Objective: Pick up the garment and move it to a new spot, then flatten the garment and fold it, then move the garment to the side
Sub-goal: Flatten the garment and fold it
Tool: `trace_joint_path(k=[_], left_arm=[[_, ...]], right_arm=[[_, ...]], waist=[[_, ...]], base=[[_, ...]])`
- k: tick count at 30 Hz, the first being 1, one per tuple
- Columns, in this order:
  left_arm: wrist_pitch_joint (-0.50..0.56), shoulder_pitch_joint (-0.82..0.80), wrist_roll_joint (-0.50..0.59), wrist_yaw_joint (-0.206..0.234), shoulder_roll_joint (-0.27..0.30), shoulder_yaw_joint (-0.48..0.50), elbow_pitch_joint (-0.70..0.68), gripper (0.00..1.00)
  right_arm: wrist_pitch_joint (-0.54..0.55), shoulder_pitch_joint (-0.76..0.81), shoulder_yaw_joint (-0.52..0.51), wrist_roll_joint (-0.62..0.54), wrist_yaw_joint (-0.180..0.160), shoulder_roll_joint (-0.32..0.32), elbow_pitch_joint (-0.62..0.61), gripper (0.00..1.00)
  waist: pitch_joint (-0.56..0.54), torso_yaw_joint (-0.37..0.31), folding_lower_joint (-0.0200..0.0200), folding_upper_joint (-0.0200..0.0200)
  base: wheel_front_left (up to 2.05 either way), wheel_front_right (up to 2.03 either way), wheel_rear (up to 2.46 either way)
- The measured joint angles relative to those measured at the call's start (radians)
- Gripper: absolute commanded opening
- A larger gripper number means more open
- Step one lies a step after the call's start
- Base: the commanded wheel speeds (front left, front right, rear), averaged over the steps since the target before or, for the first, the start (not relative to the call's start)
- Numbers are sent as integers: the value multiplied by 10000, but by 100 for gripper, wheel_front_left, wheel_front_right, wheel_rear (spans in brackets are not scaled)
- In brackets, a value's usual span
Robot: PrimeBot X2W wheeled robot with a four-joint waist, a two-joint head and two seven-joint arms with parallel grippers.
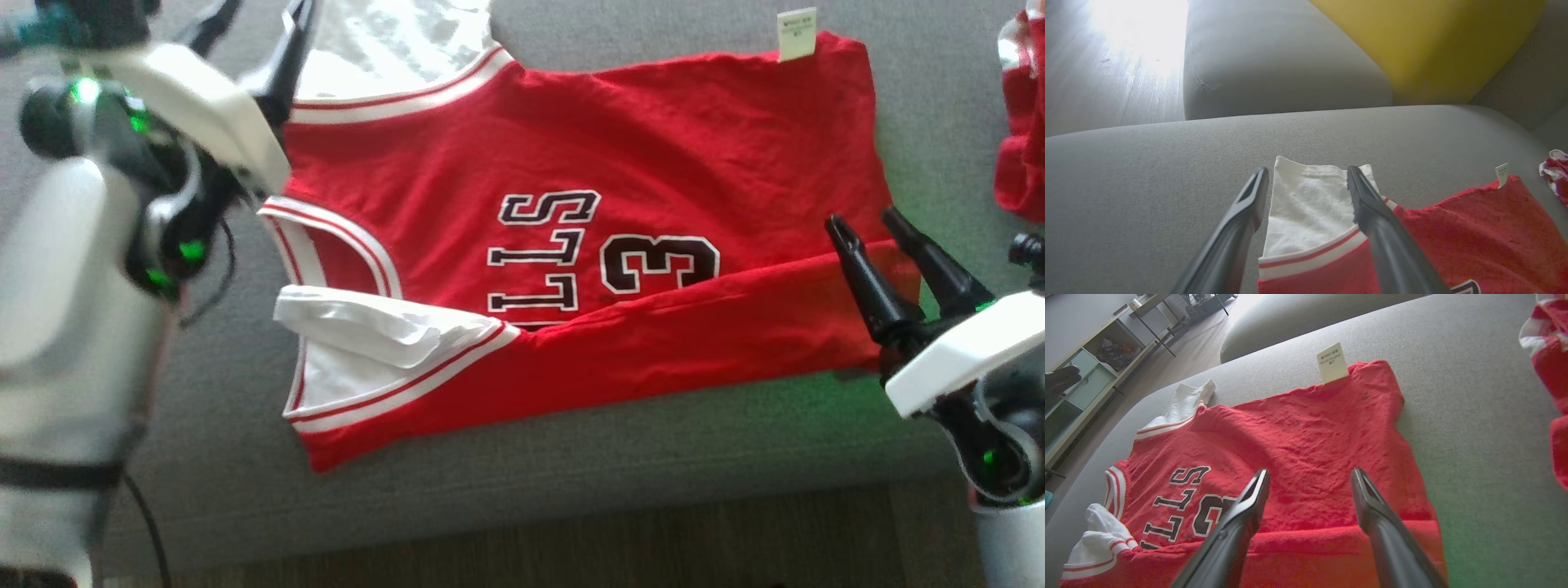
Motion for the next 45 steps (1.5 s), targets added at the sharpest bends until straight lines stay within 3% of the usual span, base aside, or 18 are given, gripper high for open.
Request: trace_joint_path(k=[5, 10, 20, 34, 35, 36, 37, 45], left_arm=[[405, -1406, -10, -558, -29, -190, 1707, 100], [573, -2255, 148, -746, -105, -339, 2865, 100], [642, -3446, 727, -832, -123, -792, 4938, 100], [198, -4365, 886, -836, -165, -855, 6351, 100], [140, -4389, 886, -846, -192, -855, 6433, 80], [127, -4438, 884, -853, -219, -859, 6520, 36], [128, -4501, 861, -932, -232, -859, 6587, 0], [140, -4685, 754, -1198, -449, -1055, 6880, 0]], right_arm=[[-219, -225, 184, 128, 0, -4, 173, 100], [-449, -463, 316, 268, 0, -29, 249, 100], [-796, -728, 529, 428, 0, -153, 385, 100], [-1103, -947, 627, 685, 0, -238, 520, 100], [-1103, -947, 623, 685, 0, -244, 522, 100], [-1103, -947, 621, 685, 0, -249, 522, 100], [-1101, -947, 616, 685, 0, -257, 522, 100], [-813, -1569, 307, 646, 0, -295, 660, 100]], waist=[[470, -306, 0, 0], [857, -594, 1, 0], [1500, -1231, 0, 0], [1906, -1542, -2, 0], [1916, -1539, -2, 0], [1922, -1535, -2, 0], [1928, -1529, -2, 0], [1873, -1409, -2, 0]], base=[[0, 0, 0], [0, 0, 0], [0, 0, 0], [0, 0, 0], [0, 0, 0], [0, 0, 0], [0, 0, 0], [0, 0, 0]])
